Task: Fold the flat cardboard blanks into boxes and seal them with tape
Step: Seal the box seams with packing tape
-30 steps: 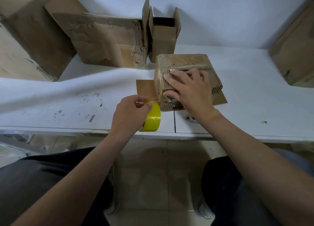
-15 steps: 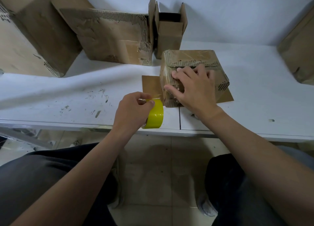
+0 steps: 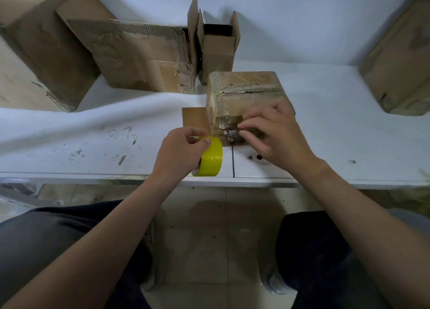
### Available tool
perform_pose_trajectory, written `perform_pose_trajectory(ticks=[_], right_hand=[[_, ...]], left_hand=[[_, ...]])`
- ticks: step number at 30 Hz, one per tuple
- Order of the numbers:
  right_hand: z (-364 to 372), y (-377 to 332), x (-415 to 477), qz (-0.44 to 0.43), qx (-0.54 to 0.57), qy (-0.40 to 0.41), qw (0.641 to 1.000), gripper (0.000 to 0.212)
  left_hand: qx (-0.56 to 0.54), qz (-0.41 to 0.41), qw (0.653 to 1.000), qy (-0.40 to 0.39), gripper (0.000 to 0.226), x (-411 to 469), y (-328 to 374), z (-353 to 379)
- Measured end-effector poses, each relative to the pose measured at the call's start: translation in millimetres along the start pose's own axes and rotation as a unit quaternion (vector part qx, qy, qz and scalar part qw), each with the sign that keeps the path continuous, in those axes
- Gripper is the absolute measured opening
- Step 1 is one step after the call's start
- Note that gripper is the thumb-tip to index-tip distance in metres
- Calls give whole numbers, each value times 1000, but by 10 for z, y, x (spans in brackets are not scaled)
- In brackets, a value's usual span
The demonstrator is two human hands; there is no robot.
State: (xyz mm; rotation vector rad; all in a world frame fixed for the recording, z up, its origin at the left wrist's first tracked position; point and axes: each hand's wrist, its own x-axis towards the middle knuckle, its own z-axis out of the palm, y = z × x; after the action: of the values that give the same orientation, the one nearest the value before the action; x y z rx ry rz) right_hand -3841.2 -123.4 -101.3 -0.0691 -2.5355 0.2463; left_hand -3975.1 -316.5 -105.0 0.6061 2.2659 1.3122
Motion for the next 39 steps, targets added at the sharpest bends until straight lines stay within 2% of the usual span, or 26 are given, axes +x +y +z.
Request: perform_pose_trajectory(ticks=[2,4,6,8,11,15,18,20,22,24,29,31,34,37,39], right_hand=[[-148,39,-143,61,13,-83,995,11],[-112,105,-317,144,-30,-174,974,16],[14,151,-477,170,-83,-216,958,22],[112,119,-551,174,-119,-223,952,27],[145,87,-567,162,-141,-209,954,23],[161,154,-571,191,-61,-232,952,22],[212,140,-571,245,5,-256,935,44],[200,124,-548,250,4,-275,929,36],[124,104,-491,198,15,-254,946,24],[-15,69,-361,133,41,-185,973,18],[-380,98,41,161,94,-18,982,9],[-404,207,89,210,92,-35,973,6],[-403,297,47,257,84,-110,957,7],[-526,166,2,221,138,-123,958,7],[-589,15,-19,181,202,-124,954,3]], left_hand=[[3,9,1000,-4,16,-8,22,60],[11,15,1000,-6,17,-15,52,126],[17,19,1000,-8,13,-24,84,191],[25,28,999,-12,10,-39,117,225],[32,31,999,-9,12,-60,130,236],[44,33,998,8,19,-62,125,199],[44,27,999,10,19,-65,110,163],[41,22,999,11,15,-67,119,152],[11,7,1000,7,15,-75,148,152],[-46,-27,999,-1,18,-80,184,146],[-148,-118,980,-62,27,-121,268,161],[-146,-122,979,-76,28,-143,287,178],[-124,-104,985,-66,29,-137,296,155],[-104,-80,991,-20,30,-139,327,70],[-30,-51,998,25,32,-163,356,-24]])
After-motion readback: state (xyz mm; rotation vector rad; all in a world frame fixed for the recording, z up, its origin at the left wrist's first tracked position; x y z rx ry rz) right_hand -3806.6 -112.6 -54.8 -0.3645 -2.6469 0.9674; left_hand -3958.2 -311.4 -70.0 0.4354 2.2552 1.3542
